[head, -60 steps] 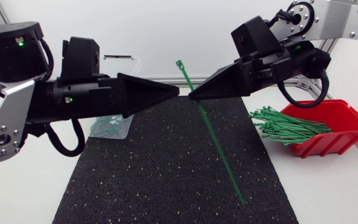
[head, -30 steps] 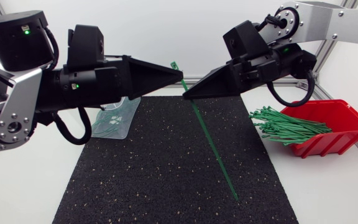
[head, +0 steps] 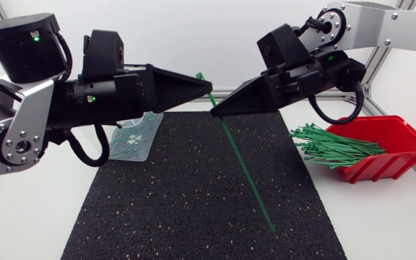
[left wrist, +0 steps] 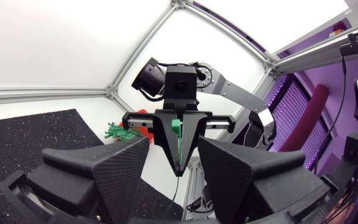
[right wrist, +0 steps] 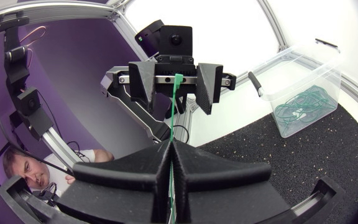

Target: Take a green cable tie from the red box, thread the tail through the head to close it, then place it in the transparent bin on the left.

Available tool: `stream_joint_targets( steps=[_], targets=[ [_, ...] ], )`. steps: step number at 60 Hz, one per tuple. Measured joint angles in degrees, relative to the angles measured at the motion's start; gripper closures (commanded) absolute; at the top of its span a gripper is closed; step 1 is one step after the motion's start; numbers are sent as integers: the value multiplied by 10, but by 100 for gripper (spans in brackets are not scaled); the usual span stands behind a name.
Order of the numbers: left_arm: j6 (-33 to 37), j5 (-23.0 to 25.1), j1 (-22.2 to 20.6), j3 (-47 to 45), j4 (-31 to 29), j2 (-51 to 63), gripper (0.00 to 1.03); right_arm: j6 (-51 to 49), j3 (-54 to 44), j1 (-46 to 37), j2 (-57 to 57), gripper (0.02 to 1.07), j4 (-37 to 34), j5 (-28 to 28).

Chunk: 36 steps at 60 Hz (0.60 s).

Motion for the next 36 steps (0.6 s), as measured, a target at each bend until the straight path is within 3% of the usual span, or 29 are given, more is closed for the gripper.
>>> stream_joint_targets(
  steps=[16, 36],
  targets=[
    [-7, 0, 0, 0, 5, 3, 71, 0, 0, 0, 0, 101, 0, -2],
    [-13, -1, -5, 0, 17, 9, 73, 0, 0, 3, 0, 101, 8, -4]
  ],
)
